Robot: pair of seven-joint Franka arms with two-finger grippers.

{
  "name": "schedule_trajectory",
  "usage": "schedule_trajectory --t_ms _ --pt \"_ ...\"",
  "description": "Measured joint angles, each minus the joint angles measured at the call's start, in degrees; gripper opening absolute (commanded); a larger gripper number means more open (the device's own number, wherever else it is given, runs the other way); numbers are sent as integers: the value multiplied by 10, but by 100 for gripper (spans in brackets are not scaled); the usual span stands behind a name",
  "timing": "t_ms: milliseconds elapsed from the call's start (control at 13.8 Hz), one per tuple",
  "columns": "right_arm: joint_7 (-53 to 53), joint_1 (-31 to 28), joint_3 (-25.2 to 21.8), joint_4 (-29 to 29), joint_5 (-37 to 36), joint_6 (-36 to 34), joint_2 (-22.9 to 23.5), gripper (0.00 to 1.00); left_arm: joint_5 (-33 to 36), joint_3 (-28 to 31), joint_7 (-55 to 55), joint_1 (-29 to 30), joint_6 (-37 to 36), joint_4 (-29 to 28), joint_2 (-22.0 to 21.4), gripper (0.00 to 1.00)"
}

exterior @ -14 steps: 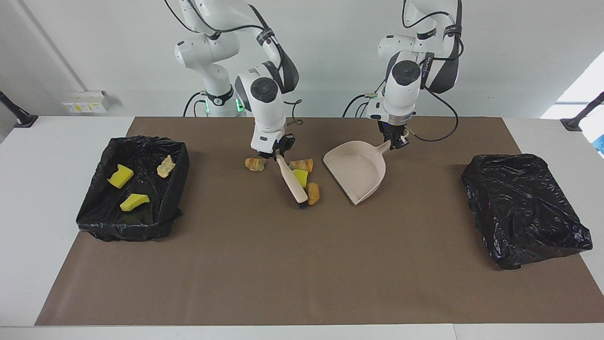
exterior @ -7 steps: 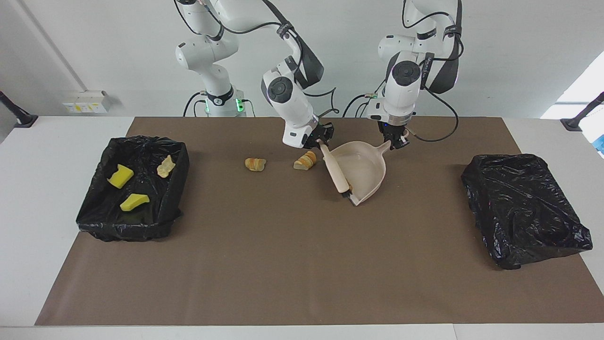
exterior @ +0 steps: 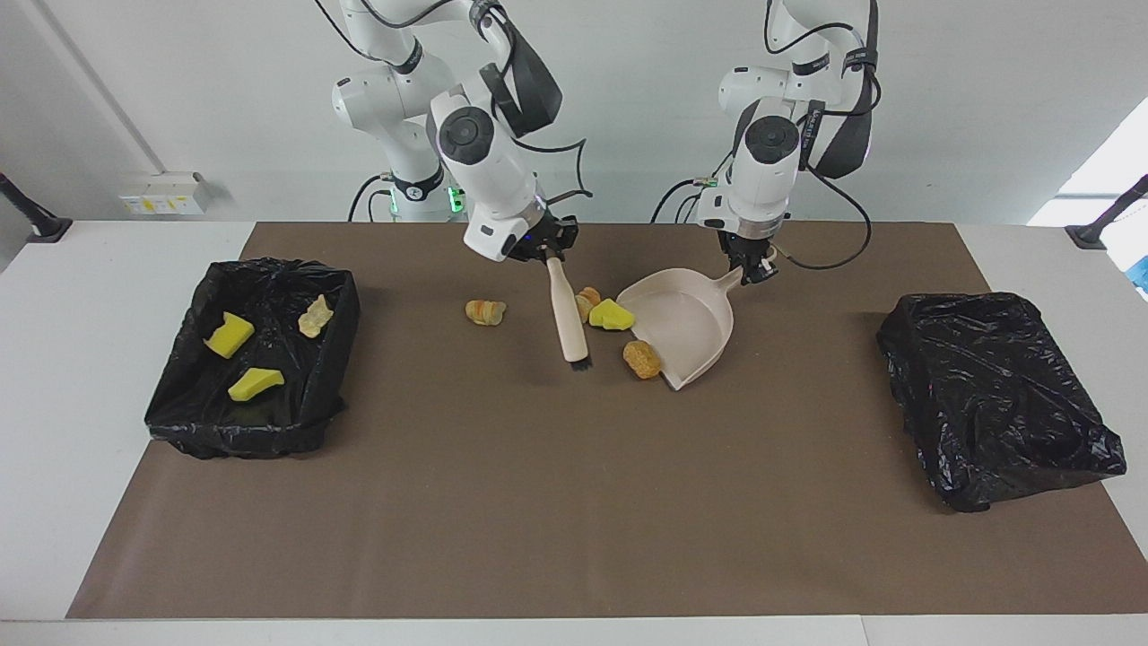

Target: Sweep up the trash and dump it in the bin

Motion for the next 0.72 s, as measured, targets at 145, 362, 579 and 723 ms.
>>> schedule_trajectory --t_ms 145,362,579,723 --pt "16 -37 -1 -24 -46 -12 -21 0 -1 1 -4 0 0 0 0 0" --pt "20 -89 -1 -107 -67 -12 -82 0 -1 2 -5 0 0 0 2 0" --pt "21 -96 1 -236 -69 22 -184 0 -1 2 -4 0 5 0 4 0" --pt "28 -94 8 -324 -69 52 -251 0 -1 2 -4 0 7 0 5 0"
